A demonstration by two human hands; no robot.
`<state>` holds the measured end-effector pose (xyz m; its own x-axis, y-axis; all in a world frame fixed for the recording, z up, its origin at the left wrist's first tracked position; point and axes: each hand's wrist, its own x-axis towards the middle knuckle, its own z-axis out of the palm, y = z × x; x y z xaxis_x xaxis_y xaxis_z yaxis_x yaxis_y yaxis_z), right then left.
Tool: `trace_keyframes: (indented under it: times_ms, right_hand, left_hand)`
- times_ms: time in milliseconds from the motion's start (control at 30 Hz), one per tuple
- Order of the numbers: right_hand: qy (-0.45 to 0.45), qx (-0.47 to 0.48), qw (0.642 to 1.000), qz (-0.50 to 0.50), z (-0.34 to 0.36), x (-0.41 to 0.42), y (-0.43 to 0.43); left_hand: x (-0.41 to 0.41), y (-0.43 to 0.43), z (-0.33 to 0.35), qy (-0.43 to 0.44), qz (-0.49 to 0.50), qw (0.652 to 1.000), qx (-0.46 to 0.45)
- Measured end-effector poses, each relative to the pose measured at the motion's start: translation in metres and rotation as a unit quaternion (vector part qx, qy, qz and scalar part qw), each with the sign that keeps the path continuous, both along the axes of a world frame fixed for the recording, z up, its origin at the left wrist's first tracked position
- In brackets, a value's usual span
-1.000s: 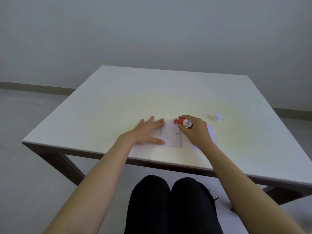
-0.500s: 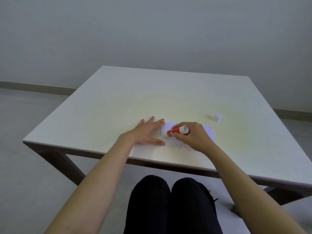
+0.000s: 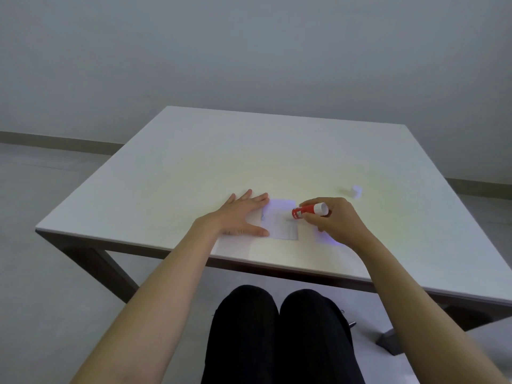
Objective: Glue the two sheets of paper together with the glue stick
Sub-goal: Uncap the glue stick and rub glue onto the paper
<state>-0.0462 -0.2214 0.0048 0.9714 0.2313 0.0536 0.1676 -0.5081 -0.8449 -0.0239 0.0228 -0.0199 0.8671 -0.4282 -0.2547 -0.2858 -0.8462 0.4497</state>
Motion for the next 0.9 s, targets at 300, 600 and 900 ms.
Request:
trace_keyframes:
  times_ms: [300,600,900]
  right_hand:
    - [0.025,0.009,1.0,0.0,-0.002,-0.002,-0.014]
    - [0.041,0.007,0.999,0.002,-0.001,-0.001,-0.026]
    - [0.046,0.029,0.998,0.044,0.001,0.0,0.004]
  left_hand:
    - [0.001,0.001,-0.003,0.002,0.001,1.0,-0.004]
    - [0.001,0.002,-0.003,0.003,0.002,1.0,-0.003]
    - [0.001,0.0,-0.003,-0.002,0.005,1.0,-0.004]
